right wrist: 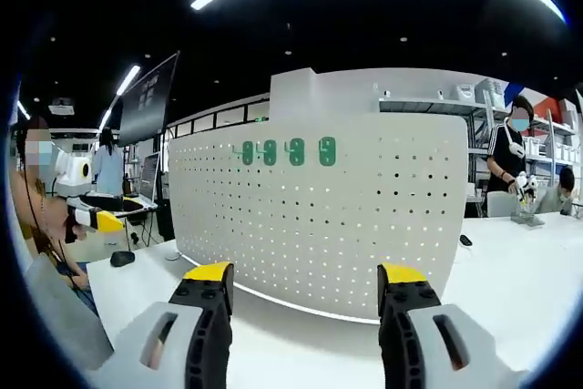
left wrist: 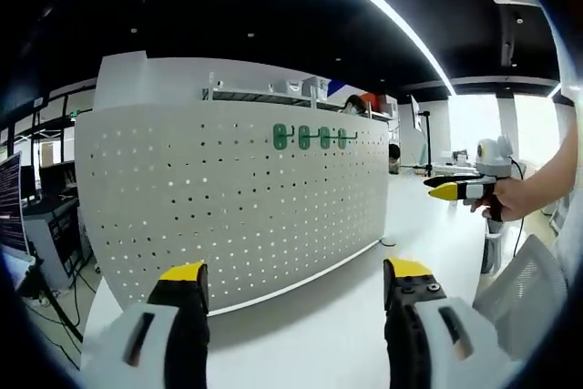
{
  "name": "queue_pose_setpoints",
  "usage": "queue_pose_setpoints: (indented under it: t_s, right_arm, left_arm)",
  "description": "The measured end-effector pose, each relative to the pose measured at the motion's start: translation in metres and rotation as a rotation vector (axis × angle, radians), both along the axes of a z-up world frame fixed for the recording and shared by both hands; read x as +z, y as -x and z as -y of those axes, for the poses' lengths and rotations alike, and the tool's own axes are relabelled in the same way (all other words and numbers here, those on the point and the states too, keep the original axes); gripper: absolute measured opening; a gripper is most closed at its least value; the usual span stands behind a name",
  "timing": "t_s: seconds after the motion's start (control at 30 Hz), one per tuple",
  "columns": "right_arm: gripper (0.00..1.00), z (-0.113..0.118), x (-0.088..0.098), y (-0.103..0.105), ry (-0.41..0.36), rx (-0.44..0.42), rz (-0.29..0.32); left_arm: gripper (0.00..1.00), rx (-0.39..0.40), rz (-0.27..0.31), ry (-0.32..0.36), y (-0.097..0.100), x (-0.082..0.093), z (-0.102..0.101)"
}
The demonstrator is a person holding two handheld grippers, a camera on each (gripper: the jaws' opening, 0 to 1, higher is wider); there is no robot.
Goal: Insert the hook assembly into the mounting plate slot until the hook locks in place.
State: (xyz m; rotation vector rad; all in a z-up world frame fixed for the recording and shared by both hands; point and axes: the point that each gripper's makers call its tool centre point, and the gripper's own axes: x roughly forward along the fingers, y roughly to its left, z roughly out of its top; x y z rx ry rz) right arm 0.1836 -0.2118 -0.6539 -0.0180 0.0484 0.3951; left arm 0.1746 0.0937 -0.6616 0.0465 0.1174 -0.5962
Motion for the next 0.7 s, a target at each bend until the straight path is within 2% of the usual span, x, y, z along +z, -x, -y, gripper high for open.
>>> queue_pose_setpoints:
  t_s: [0.7]
  right_arm:
    - [0.71,0.016,-0.032,0.038,-0.018,-0.007,-0.058]
  left_arm:
    - [0.87,0.07,-0.025,0.007,0.026,-0.018,-0.045]
